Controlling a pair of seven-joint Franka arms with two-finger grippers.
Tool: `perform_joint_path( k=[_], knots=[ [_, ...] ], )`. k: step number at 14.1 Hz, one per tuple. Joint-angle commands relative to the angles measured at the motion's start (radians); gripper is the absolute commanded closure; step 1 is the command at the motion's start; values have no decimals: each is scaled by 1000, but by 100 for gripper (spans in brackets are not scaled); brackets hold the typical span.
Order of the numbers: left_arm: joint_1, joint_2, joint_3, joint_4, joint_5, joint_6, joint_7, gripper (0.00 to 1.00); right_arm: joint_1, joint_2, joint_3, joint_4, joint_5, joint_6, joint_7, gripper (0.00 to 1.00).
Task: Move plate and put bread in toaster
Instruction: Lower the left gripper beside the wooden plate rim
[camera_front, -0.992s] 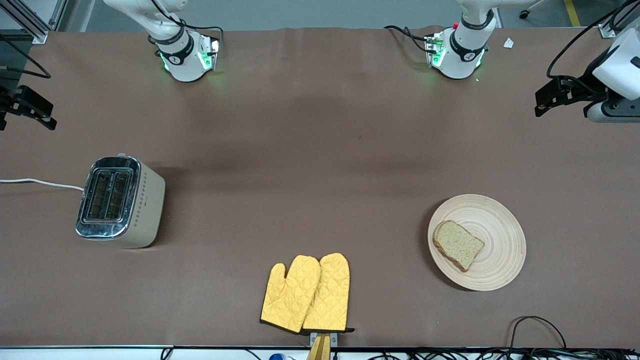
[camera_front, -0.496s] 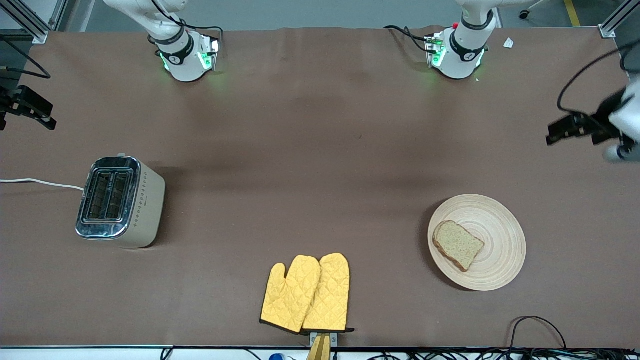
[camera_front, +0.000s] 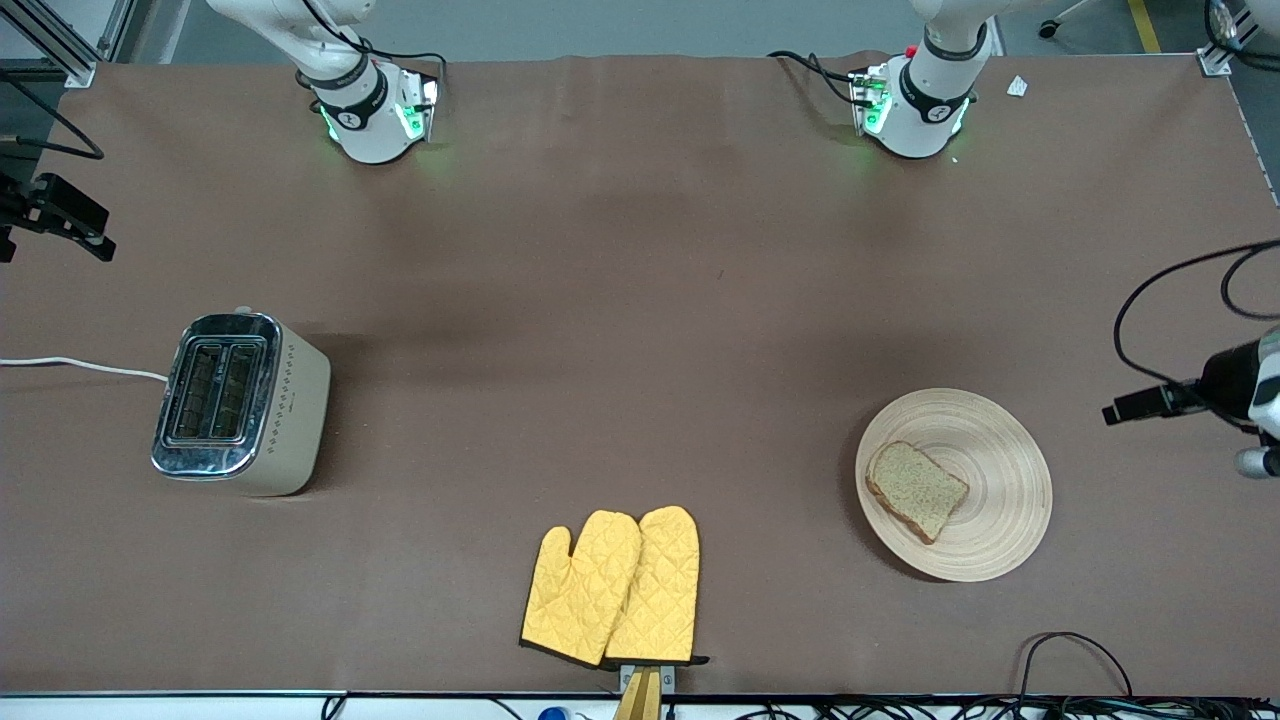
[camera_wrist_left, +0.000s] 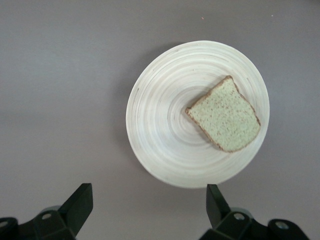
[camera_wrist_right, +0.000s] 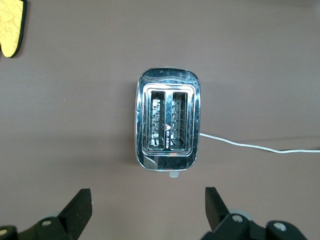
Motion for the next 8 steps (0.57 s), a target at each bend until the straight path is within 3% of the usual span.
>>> perform_joint_path(
  k=[1, 5, 8],
  knots=[
    [59, 100, -9, 40, -179, 54, 92, 0, 3, -7, -2, -8, -2, 2, 4, 0],
    [125, 241, -12, 45, -239, 170, 311, 0, 3, -7, -2, -8, -2, 1, 4, 0],
    [148, 302, -11, 43, -371, 177, 498, 2, 3, -7, -2, -8, -2, -1, 4, 0]
  ],
)
